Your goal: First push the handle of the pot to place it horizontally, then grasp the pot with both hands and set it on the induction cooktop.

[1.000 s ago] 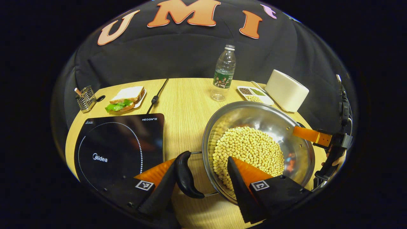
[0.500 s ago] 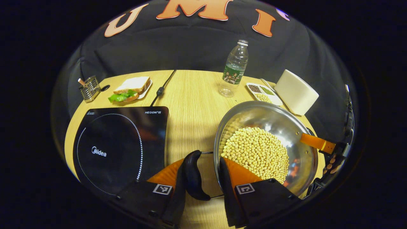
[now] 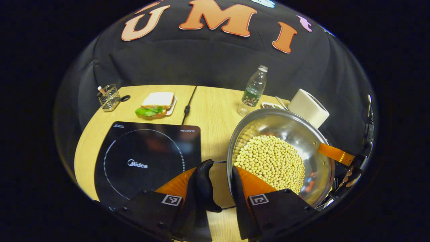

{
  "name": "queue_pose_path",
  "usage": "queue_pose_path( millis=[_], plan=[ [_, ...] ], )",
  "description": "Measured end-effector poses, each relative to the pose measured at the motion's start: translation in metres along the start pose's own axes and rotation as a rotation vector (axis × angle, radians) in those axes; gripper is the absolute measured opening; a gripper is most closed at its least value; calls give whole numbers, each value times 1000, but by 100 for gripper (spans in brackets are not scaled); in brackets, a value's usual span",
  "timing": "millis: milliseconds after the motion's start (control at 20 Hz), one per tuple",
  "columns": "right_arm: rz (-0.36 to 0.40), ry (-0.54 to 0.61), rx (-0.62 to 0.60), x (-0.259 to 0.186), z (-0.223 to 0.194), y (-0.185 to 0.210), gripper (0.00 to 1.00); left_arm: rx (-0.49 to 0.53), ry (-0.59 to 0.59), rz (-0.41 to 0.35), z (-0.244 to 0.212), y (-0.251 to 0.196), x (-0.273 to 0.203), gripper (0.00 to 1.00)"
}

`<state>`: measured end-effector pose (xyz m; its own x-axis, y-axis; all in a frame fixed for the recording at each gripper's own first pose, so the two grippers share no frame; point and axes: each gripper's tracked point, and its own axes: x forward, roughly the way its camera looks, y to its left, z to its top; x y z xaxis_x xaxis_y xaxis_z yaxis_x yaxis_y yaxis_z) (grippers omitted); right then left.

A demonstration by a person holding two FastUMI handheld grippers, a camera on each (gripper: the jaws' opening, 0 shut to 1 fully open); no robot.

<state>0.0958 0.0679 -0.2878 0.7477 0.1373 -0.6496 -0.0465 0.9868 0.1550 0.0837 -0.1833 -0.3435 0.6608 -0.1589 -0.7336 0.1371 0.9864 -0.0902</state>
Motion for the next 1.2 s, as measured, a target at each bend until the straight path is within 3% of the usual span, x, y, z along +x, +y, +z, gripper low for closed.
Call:
queue_pose_path(
  millis=[150,200,250,350,450,550,950,1200],
  plan=[
    [33,-7,-10,-8,0,36,48,-21,-4,27,4,30,-22,57],
    [44,-7,-14,-11,-2,49,43,-24,-8,37,7,41,-29,58],
    [57,-5,-15,-12,-3,63,48,-27,-13,48,8,53,-36,58],
    [79,-4,-19,-14,-6,90,48,-30,-16,71,9,76,-48,58],
    [96,-5,-29,-13,-10,115,43,-38,-26,90,12,101,-56,57],
    [111,-1,-37,-9,-15,139,48,-55,-23,101,13,124,-62,58],
    [151,36,-50,18,-46,216,48,-97,2,163,6,214,-60,57],
    [172,57,-59,33,-62,242,48,-96,-6,186,6,248,-58,57]
  ],
)
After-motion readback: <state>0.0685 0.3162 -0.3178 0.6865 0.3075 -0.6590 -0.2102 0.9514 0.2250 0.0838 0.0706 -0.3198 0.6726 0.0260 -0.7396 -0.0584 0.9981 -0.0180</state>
